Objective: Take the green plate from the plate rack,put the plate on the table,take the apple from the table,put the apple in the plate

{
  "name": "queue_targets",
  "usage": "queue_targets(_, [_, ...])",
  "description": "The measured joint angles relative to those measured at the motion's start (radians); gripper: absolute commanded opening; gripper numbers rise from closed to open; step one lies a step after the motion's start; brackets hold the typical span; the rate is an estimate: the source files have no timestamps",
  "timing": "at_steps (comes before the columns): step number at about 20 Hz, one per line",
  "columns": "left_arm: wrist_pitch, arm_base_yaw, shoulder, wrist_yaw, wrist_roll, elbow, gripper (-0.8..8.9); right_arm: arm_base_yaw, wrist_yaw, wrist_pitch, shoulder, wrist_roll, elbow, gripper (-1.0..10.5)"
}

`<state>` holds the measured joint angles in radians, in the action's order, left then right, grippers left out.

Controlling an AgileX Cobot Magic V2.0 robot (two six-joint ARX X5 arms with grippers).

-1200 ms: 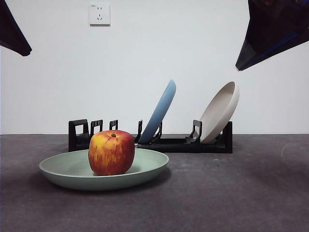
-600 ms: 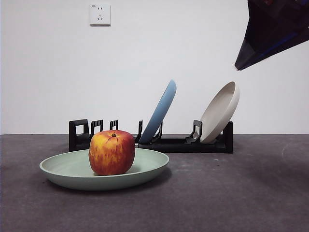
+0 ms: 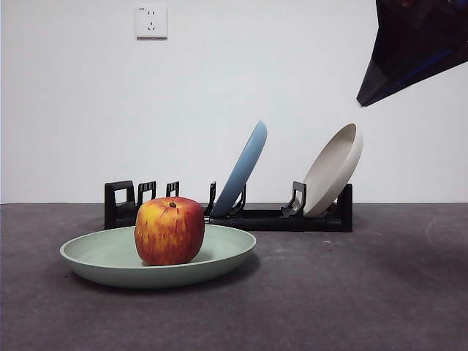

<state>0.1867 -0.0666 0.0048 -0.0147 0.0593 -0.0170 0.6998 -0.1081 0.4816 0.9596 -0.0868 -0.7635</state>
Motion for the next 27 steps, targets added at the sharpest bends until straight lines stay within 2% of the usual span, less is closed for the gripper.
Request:
queue_targets(14, [-0.001, 0.000, 0.000, 0.006, -0.001, 0.000, -0.02, 0.000, -0.004, 0.000, 0.000, 0.003, 0.000, -0.1])
queue_targets(17, [0.000, 0.000, 0.000, 0.006, -0.001, 0.000, -0.03, 0.000, -0.162, 0.006, -0.007, 0.129, 0.000, -0.1])
queue_targets(19, [-0.001, 0.000, 0.000, 0.006, -0.001, 0.000, -0.03, -0.002, -0.226, 0.033, -0.062, 0.177, 0.000, -0.1])
queue_targets(20, [-0.001, 0.000, 0.000, 0.007, -0.001, 0.000, -0.02, -0.014, -0.232, 0.039, -0.105, 0.188, 0.000, -0.1])
queue_targets(23, [-0.001, 0.000, 0.000, 0.008, -0.001, 0.000, -0.03, -0.123, -0.215, 0.037, -0.246, 0.199, 0.000, -0.1])
queue_targets(25, [-0.001, 0.000, 0.000, 0.008, -0.001, 0.000, -0.03, -0.261, -0.109, 0.014, -0.345, 0.186, 0.001, -0.1])
queue_targets(27, [-0.001, 0.000, 0.000, 0.008, -0.001, 0.000, -0.03, -0.426, 0.050, 0.000, -0.442, 0.169, 0.020, -0.1])
